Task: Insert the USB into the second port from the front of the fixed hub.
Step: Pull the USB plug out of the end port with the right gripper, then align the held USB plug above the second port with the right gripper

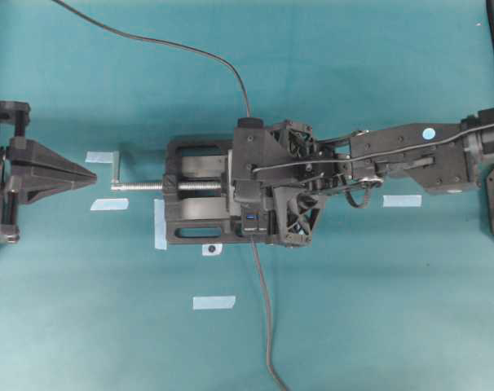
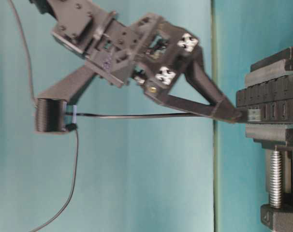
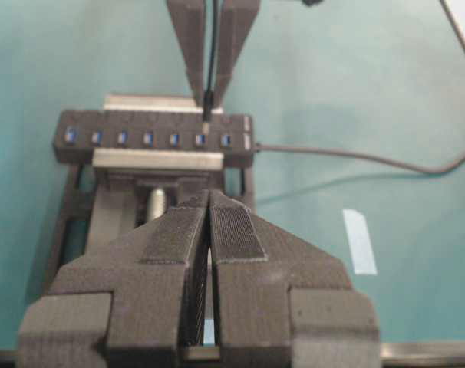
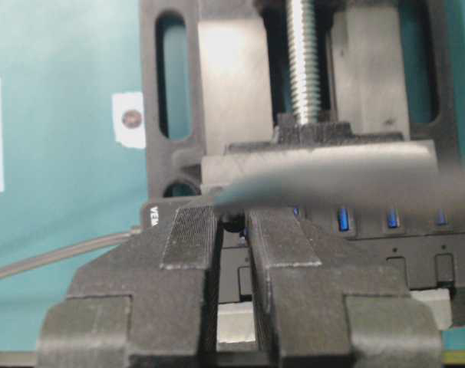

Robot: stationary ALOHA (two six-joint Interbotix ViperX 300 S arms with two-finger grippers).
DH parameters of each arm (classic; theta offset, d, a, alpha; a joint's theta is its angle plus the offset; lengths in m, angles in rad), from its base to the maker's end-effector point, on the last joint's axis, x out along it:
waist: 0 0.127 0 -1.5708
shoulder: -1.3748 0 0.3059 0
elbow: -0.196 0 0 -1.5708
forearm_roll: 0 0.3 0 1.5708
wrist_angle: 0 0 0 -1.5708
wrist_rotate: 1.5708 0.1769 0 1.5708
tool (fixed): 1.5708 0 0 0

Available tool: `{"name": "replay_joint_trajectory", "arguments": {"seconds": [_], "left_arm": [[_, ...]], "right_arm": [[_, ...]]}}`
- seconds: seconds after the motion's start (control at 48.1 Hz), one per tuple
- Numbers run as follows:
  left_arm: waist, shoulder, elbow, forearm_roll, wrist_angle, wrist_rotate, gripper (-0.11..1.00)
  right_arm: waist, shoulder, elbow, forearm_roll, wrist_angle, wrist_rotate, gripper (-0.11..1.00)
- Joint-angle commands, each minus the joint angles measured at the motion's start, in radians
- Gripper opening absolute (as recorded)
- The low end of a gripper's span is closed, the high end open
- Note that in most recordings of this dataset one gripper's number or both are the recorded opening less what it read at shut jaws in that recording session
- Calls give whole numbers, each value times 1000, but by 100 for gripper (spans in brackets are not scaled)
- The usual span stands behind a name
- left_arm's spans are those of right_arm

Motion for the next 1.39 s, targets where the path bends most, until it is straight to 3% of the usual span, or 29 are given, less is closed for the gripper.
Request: {"name": "replay_joint_trajectory", "arguments": {"seconds": [0.0, 1.372], "left_arm": [[0, 6, -18, 0, -9, -2, 0], [0, 6, -11, 0, -9, -2, 0]], "right_arm": [[3, -11, -25, 2, -6, 11, 8], [-6, 9, -15, 2, 28, 9, 8]]}}
